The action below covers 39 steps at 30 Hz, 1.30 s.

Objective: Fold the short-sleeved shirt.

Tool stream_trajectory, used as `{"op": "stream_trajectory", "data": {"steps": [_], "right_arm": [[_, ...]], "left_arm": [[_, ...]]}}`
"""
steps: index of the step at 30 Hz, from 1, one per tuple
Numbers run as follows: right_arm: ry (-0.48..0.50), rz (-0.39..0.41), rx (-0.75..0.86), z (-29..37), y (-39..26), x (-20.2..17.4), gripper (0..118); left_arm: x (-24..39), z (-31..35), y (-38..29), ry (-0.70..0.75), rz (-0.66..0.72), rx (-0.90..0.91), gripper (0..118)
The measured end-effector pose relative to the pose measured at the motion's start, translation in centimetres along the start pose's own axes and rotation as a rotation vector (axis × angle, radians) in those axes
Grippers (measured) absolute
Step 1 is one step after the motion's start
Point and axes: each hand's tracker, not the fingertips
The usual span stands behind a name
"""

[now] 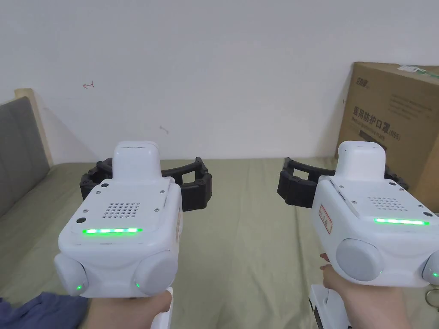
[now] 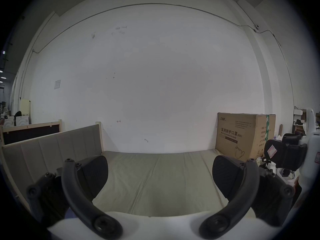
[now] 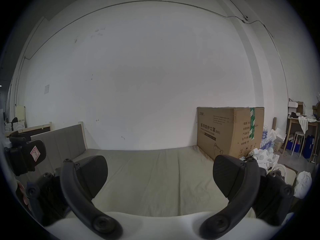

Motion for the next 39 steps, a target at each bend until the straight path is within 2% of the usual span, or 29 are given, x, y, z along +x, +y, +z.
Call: {"op": "stream_trajectory", "data": {"steps": [31, 39], "right_arm": [[0.005, -0.005, -0.012, 0.26, -0.11, 0.45, 118], [-0.003, 0.036, 0.011, 0.75, -0.40, 0.28, 118]], "left_arm": [[0.58, 0.08, -0.18, -0.004, -0.009, -0.015, 118], [0.87, 0.37, 0.30, -0.002, -0.063, 0.006, 116]]}}
